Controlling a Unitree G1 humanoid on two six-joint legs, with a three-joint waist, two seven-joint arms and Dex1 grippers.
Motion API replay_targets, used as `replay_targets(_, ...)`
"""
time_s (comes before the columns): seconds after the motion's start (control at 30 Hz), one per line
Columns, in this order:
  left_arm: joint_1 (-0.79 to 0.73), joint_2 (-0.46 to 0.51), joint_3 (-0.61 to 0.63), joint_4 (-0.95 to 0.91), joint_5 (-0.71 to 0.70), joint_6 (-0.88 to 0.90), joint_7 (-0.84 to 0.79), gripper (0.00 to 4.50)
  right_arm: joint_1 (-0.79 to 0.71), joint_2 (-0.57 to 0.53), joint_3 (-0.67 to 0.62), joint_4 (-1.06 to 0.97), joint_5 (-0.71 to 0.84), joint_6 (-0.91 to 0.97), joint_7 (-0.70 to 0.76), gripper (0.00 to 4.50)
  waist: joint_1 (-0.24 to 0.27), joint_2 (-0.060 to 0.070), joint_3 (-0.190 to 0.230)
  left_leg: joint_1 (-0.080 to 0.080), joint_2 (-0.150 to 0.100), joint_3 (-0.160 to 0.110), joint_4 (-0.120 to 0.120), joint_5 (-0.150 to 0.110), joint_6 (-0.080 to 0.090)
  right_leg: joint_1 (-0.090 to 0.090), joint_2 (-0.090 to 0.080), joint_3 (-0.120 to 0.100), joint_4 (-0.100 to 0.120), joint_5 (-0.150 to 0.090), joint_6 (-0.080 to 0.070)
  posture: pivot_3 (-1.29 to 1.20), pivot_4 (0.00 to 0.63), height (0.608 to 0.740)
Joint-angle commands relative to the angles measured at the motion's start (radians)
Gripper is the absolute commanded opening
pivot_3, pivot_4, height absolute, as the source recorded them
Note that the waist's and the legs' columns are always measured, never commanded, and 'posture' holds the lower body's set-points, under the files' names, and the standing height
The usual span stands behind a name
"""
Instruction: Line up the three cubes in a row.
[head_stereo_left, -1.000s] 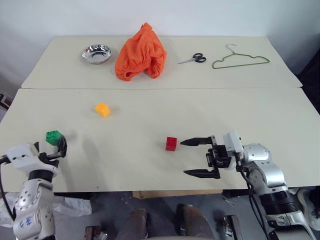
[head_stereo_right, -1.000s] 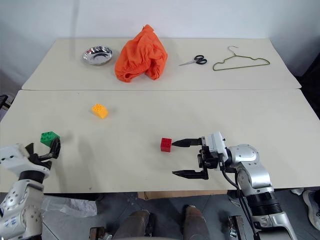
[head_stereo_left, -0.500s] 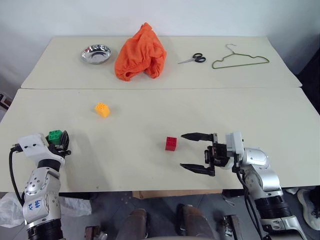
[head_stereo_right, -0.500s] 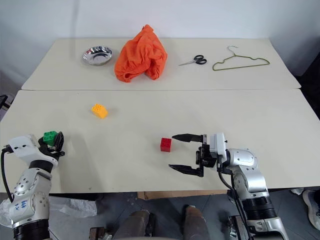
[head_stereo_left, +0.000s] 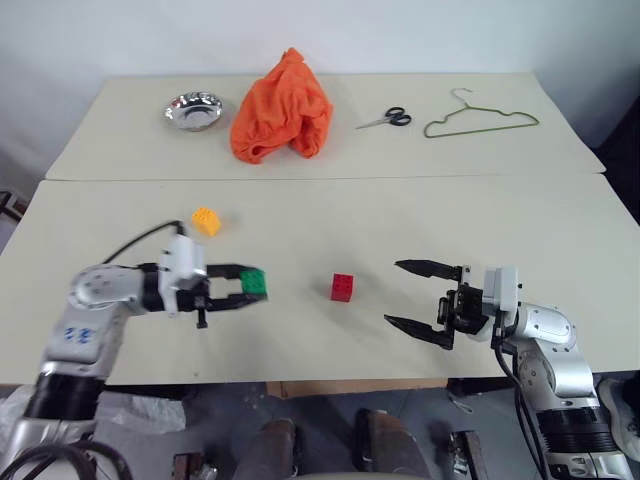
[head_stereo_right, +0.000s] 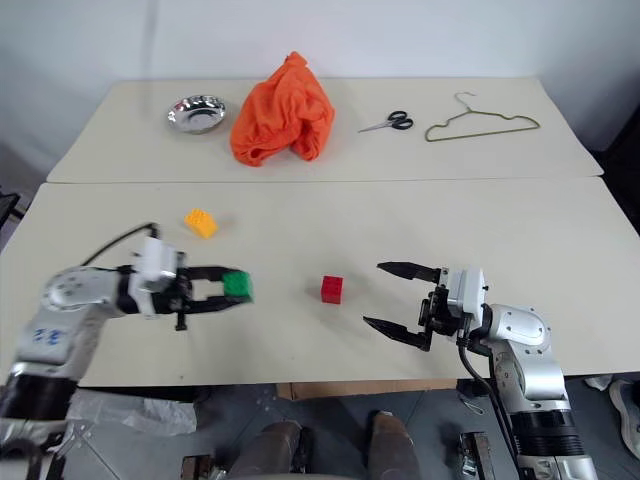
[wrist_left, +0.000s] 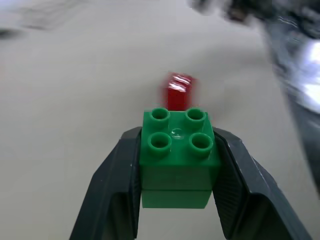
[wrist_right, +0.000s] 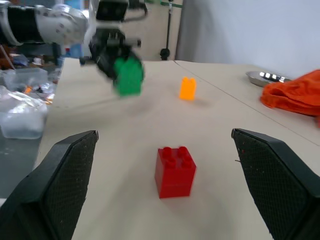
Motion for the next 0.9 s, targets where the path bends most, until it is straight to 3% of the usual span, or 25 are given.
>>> replay_targets(0.03,-0.131,-0.053,-0.078,0.23,0.104,-0.148,-0.092,1.5,0.014,-0.011,-0.024,-0.051,0.002,-0.019,-0.021,4.5,-0.006,0.0,0.0,-0.002,0.001,0.0,0.001,0.0,0.0,-0.002,0.003,-0.001,0.001,0.0,0.0,0.0,0.15,0.74)
replay_targets(0.23,-0.285,-0.146,-0.102,0.518,0.167,-0.297,-0.141,1.5,0.084,-0.033,-0.058,-0.101,-0.002,-0.023,-0.057,4.5,-0.008,-0.001,0.001,-0.006,0.002,0.002,0.003,0.0,0.0,-0.005,0.007,-0.003,0.002,0.0,0.001,0.0,0.15,0.74)
replay_targets(0.6,-0.323,-0.194,-0.095,0.582,0.178,-0.296,-0.162,1.5,0.124,-0.031,-0.054,-0.14,-0.008,-0.021,-0.092,4.5,0.008,-0.001,0.001,-0.006,0.001,0.001,0.005,0.001,0.002,-0.004,0.004,-0.002,0.002,0.001,0.002,0.0,0.15,0.74)
replay_targets(0.63,-0.323,-0.201,-0.084,0.568,0.164,-0.279,-0.153,2.22,0.122,-0.031,-0.049,-0.14,-0.006,-0.017,-0.089,4.5,0.01,-0.001,0.001,-0.006,0.001,0.001,0.005,0.001,0.002,-0.004,0.005,-0.002,0.002,0.001,0.002,0.0,0.15,0.74)
replay_targets(0.8,-0.271,-0.178,0.017,0.451,0.104,-0.263,-0.078,3.56,0.099,-0.034,-0.031,-0.132,0.007,-0.003,-0.071,4.5,0.012,-0.002,0.001,-0.007,0.001,0.001,0.005,0.001,0.002,-0.005,0.004,-0.002,0.002,0.001,0.002,0.0,0.15,0.74)
replay_targets(0.83,-0.229,-0.151,0.047,0.393,0.085,-0.247,-0.069,3.81,0.089,-0.035,-0.025,-0.124,0.009,-0.001,-0.063,4.5,0.006,-0.002,0.001,-0.007,0.002,0.001,0.005,0.001,0.001,-0.005,0.003,-0.002,0.002,0.001,0.002,0.0,0.15,0.74)
replay_targets(0.9,-0.13,-0.105,0.113,0.251,0.028,-0.18,-0.038,3.81,0.07,-0.034,-0.015,-0.109,0.012,0.0,-0.049,4.5,-0.014,-0.002,0.001,-0.007,0.003,0.001,0.004,0.0,0.001,-0.006,0.003,0.0,0.001,0.001,0.002,0.0,0.15,0.74)
